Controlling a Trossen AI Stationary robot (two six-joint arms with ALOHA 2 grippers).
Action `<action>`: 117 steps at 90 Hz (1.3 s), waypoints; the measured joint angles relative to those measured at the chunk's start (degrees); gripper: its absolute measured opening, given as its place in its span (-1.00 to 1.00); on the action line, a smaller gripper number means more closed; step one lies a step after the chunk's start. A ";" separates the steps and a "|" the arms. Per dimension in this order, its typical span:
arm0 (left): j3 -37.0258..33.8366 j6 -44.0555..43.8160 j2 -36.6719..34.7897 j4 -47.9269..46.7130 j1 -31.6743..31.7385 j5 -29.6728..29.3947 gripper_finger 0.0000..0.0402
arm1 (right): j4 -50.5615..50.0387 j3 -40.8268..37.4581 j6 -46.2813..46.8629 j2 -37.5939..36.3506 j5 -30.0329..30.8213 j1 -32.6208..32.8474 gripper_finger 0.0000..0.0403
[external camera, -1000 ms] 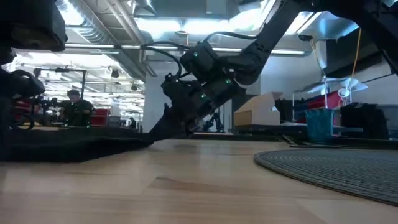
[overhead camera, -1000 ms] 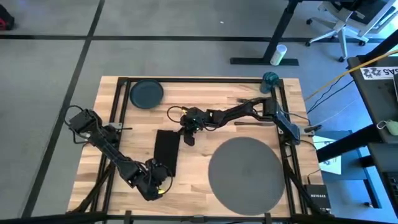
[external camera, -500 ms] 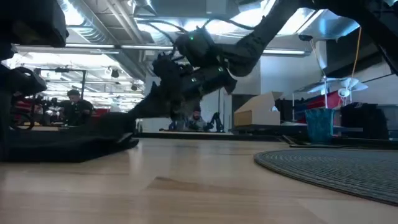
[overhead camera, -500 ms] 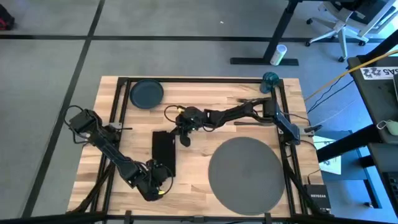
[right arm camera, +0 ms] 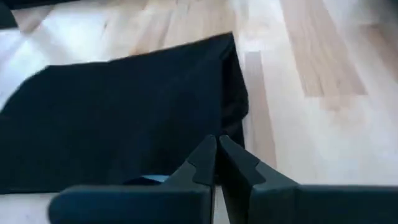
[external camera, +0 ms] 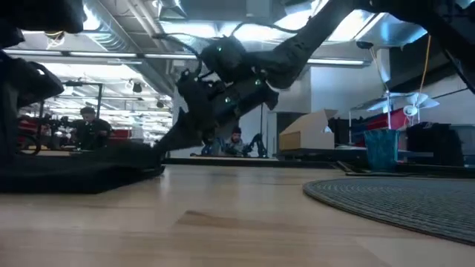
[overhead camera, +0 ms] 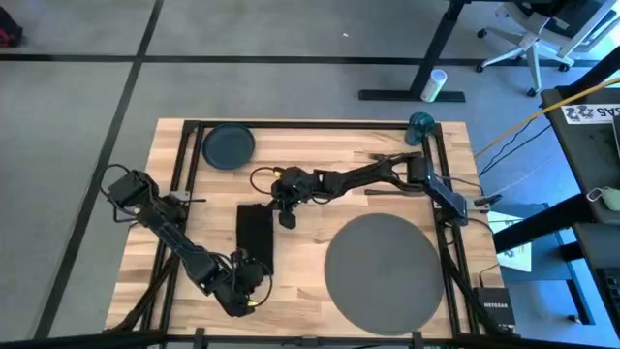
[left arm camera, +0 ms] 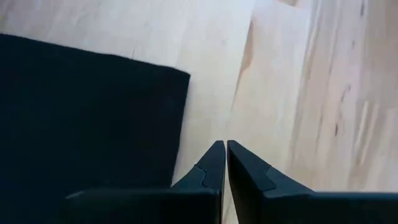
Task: Set table place
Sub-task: Fold the black table napkin
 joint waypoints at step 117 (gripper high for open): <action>-0.45 -6.02 -4.46 -13.04 -3.58 -14.78 -1.00 | -13.01 9.87 -22.88 1.73 -3.50 -1.44 -0.99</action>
